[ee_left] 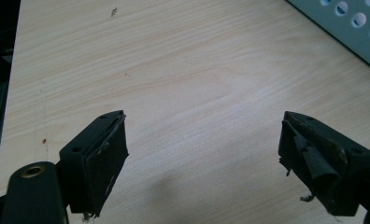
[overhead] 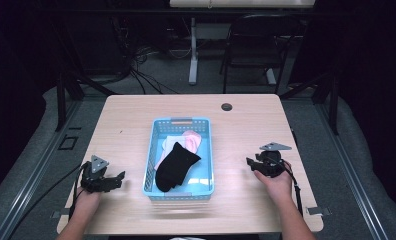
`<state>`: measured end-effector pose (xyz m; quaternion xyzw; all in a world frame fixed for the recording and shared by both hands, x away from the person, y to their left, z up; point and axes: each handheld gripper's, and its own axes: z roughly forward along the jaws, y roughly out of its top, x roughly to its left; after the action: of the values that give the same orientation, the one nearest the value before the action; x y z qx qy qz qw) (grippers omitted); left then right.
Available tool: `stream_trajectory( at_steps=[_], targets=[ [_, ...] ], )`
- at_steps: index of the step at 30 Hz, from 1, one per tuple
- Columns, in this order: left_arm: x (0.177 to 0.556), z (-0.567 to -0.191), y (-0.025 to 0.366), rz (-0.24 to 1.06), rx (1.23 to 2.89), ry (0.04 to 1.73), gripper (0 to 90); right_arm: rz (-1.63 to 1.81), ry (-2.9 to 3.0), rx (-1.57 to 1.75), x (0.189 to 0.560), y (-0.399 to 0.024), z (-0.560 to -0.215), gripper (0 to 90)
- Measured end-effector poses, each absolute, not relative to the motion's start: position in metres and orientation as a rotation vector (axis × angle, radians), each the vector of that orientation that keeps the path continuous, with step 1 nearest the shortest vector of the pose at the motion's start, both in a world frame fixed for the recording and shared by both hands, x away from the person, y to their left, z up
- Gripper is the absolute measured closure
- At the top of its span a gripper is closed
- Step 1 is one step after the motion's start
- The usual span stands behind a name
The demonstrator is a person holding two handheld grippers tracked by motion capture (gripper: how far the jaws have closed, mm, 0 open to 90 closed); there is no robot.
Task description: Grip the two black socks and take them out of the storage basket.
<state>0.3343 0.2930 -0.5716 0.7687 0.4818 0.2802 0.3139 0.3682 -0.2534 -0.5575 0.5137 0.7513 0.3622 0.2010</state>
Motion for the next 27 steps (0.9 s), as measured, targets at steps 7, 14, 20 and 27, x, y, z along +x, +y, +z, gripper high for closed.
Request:
stream_trajectory(
  at_steps=[7,14,20,27],
  targets=[
    [0.333,-0.571,0.295,0.74,2.023,1.275,15.6,1.009,2.122,1.422,0.371,-0.251,-0.558,55.1],
    [0.332,-0.571,0.293,0.736,2.039,1.259,15.5,1.01,2.132,1.411,0.369,-0.25,-0.557,55.2],
    [0.331,-0.571,0.29,0.733,2.055,1.229,15.5,0.992,2.154,1.395,0.368,-0.247,-0.555,55.3],
    [0.332,-0.571,0.289,0.734,2.06,1.229,15.6,0.949,2.193,1.359,0.364,-0.241,-0.55,55.1]
  ],
)
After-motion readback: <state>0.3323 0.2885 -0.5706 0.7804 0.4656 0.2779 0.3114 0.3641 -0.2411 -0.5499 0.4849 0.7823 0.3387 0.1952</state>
